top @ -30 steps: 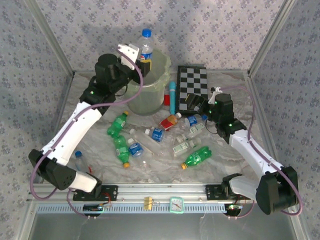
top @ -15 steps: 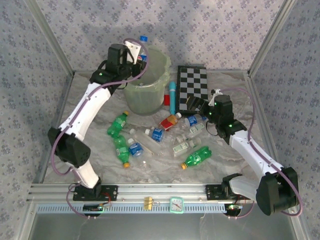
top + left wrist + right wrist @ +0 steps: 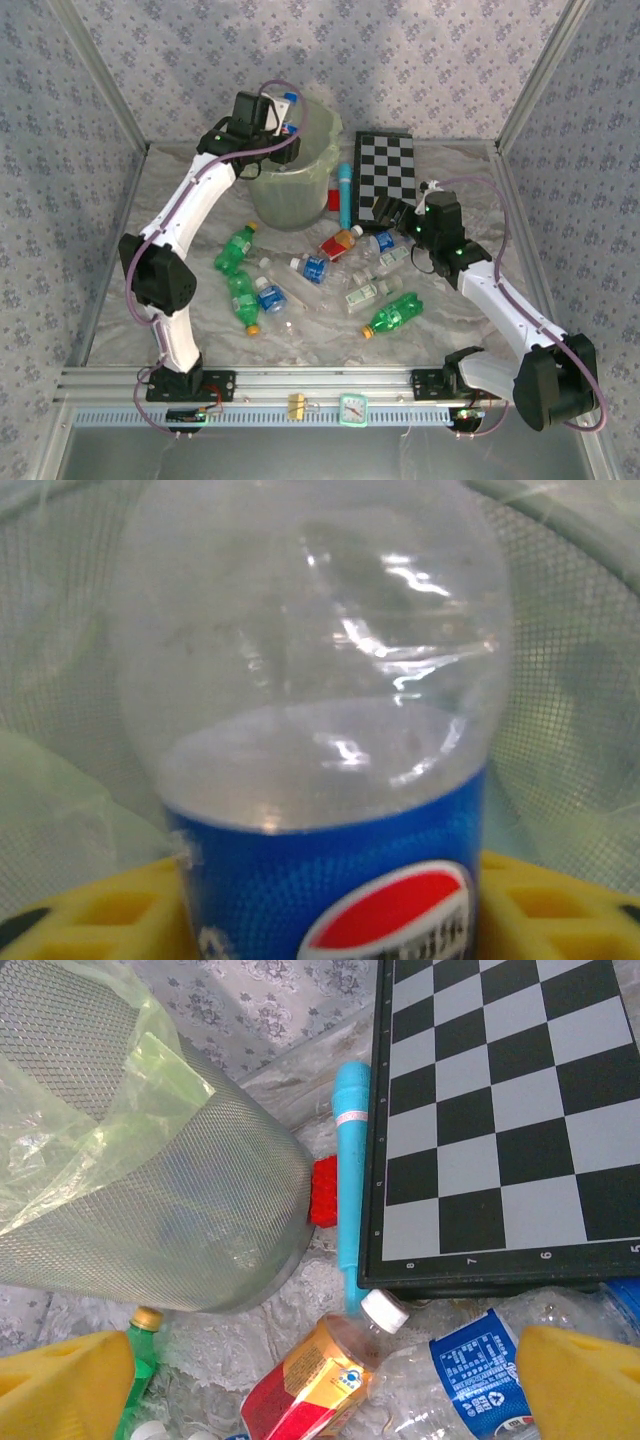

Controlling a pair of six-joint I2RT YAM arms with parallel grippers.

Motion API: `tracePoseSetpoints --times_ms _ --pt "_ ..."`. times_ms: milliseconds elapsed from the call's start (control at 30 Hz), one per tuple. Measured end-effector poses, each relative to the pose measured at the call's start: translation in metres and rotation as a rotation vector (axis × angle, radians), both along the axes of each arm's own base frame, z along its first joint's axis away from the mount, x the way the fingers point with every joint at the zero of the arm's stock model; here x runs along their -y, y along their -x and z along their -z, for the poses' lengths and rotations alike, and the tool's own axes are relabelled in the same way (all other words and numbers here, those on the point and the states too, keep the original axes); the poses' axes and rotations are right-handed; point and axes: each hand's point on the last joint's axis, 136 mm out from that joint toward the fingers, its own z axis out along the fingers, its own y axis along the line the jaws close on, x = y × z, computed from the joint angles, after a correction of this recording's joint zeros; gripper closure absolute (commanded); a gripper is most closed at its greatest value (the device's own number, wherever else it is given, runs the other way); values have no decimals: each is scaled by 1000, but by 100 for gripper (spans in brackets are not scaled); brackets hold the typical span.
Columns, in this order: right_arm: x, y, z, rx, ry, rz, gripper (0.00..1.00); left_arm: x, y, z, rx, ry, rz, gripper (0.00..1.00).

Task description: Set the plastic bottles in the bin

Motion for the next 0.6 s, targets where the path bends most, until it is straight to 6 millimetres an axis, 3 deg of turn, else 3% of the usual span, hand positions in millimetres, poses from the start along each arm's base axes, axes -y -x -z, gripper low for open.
tracePoseSetpoints --times_ms 133,400,600 --pt "-2 0 -1 1 2 -2 0 0 0 -4 1 16 -9 16" --pt "-5 2 -2 12 31 -14 0 2 2 -16 17 60 -14 7" --pt "-4 1 -1 9 65 2 0 -6 32 -45 80 150 -12 0"
